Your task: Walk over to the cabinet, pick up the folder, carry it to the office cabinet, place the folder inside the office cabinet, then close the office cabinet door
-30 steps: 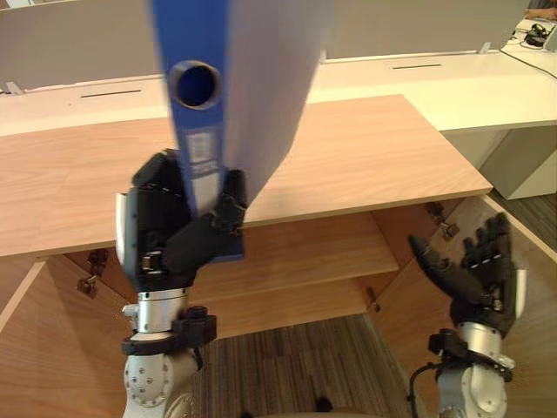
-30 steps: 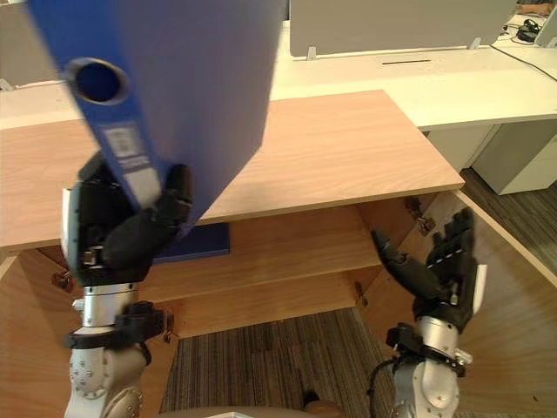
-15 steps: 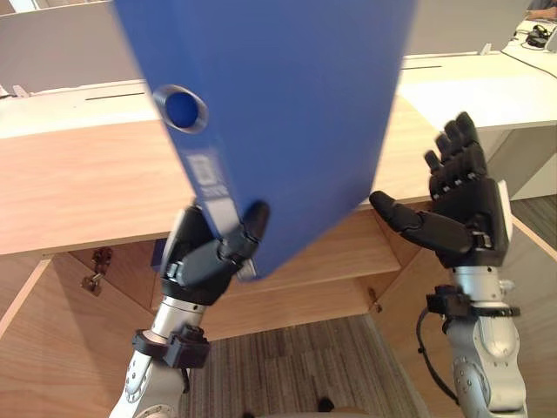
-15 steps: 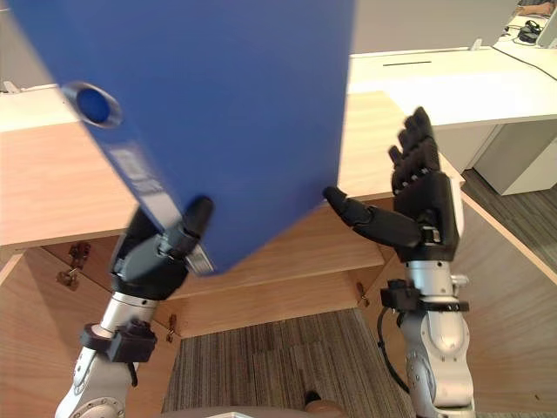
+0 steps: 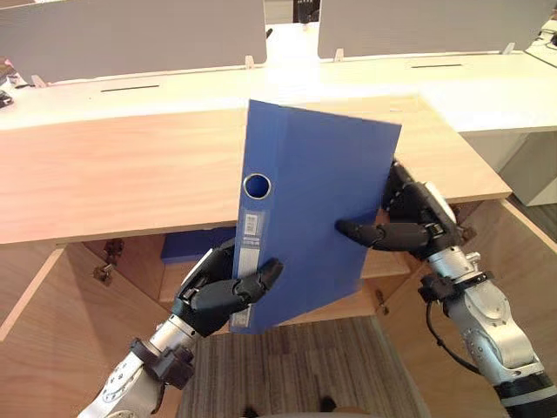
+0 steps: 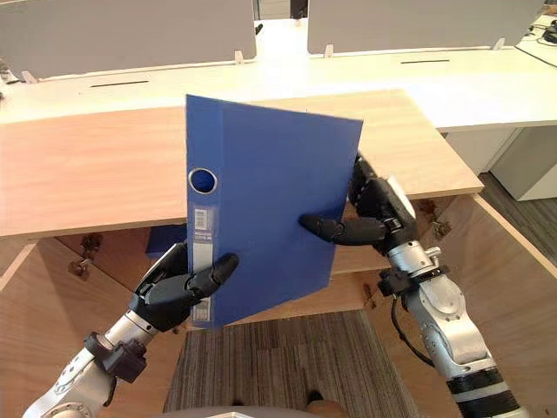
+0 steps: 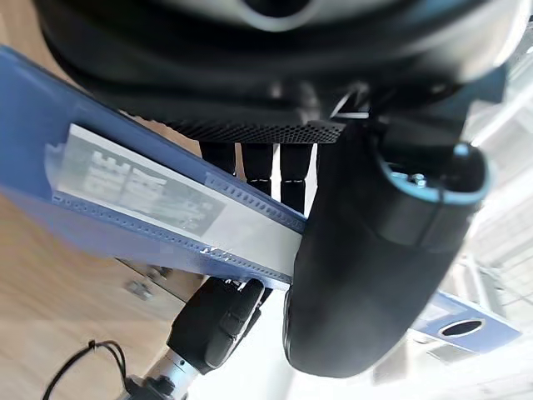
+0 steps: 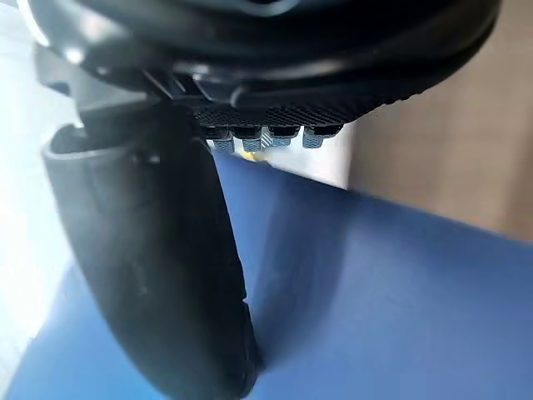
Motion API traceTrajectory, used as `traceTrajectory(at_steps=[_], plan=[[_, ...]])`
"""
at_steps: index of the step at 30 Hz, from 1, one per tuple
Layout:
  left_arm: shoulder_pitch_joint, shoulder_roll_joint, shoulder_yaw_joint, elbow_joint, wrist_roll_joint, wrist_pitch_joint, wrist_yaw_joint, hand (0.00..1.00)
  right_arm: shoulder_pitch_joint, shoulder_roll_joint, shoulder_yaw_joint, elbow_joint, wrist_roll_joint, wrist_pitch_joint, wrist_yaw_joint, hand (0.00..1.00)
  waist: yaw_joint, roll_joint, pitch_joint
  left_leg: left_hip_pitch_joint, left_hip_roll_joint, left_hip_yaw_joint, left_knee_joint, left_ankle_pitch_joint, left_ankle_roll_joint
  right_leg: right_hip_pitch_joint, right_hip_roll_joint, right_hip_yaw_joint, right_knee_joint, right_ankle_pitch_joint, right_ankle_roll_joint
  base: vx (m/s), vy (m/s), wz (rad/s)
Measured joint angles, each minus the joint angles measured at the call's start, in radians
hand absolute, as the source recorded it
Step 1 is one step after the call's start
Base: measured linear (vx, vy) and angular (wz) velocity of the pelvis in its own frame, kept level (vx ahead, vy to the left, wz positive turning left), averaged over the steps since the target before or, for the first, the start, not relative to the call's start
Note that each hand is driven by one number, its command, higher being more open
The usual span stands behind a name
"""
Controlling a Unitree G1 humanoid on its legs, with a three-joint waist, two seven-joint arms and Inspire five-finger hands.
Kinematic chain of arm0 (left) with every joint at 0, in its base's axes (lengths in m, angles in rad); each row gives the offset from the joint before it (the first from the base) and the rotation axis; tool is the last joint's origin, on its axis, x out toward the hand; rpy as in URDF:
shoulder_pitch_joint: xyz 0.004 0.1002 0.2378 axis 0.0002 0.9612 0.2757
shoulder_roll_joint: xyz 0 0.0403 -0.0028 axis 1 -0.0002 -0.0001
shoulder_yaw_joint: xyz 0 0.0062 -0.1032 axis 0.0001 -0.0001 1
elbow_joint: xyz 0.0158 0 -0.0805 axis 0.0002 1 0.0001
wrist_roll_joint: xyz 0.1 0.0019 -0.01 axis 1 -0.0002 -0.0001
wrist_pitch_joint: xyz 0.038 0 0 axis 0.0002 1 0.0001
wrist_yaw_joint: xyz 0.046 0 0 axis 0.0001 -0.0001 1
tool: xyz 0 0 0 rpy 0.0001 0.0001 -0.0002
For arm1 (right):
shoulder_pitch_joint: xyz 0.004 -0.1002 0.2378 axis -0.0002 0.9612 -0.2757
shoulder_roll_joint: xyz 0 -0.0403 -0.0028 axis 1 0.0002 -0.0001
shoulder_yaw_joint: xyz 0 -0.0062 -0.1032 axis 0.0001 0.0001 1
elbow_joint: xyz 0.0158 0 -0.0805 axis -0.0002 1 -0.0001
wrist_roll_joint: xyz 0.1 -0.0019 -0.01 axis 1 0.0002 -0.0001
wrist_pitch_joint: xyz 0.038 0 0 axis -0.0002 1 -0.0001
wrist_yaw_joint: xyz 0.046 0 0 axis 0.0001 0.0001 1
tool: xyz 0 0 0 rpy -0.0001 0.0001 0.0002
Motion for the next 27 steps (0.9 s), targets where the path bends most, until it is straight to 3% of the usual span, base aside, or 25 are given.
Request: traceTrajectory(at_steps=[7,12,19,21,22,27], plan=[[-0.087,0.032,-0.021,0.001,0.002,-0.006,-0.038,0.00,-0.033,-0.043,0.046,0.057,0.204,0.006,0.046,0.00,0.012,0.000,0.000,0.001,0.000,-0.004,-0.001,0.003,-0.001,0.004,-0.001,-0.005,0.000,0.000,0.000,-0.03,-0.017,0.03],[-0.116,0.019,-0.017,0.008,0.002,-0.017,-0.039,0.00,-0.034,-0.026,0.057,0.069,0.247,0.006,0.055,0.00,0.014,0.000,0.000,0.008,0.000,-0.004,-0.013,0.011,-0.005,0.004,0.001,-0.005,0.000,0.000,0.000,0.00,0.000,0.00],[-0.116,-0.169,0.038,0.067,0.066,-0.020,-0.040,0.00,0.014,0.234,0.007,0.081,0.256,0.044,0.074,0.00,0.029,0.000,-0.001,0.007,-0.002,-0.004,-0.019,0.016,-0.004,0.000,0.002,-0.006,-0.001,0.000,0.000,0.00,0.000,0.00],[-0.116,-0.207,0.062,0.071,0.111,-0.019,-0.041,0.00,0.014,0.268,-0.011,0.076,0.220,0.045,0.076,0.00,0.035,0.000,-0.001,0.006,-0.002,-0.005,-0.019,0.016,-0.004,0.000,0.001,-0.006,-0.001,0.000,0.000,0.00,0.000,0.00],[-0.116,-0.224,0.069,0.071,0.122,-0.019,-0.045,1.00,0.017,0.281,-0.021,0.070,0.202,0.046,0.076,0.00,0.037,-0.001,-0.001,0.006,-0.002,-0.005,-0.019,0.016,-0.004,0.000,0.000,-0.006,-0.001,0.000,0.000,0.00,0.000,0.00],[-0.116,-0.354,0.137,0.071,0.209,-0.023,-0.047,1.00,0.022,0.376,-0.084,0.018,0.128,0.049,0.072,0.00,0.044,-0.001,-0.002,0.003,-0.002,-0.007,-0.019,0.017,-0.004,-0.002,0.000,-0.008,-0.001,0.000,-0.001,0.00,0.000,0.00]])
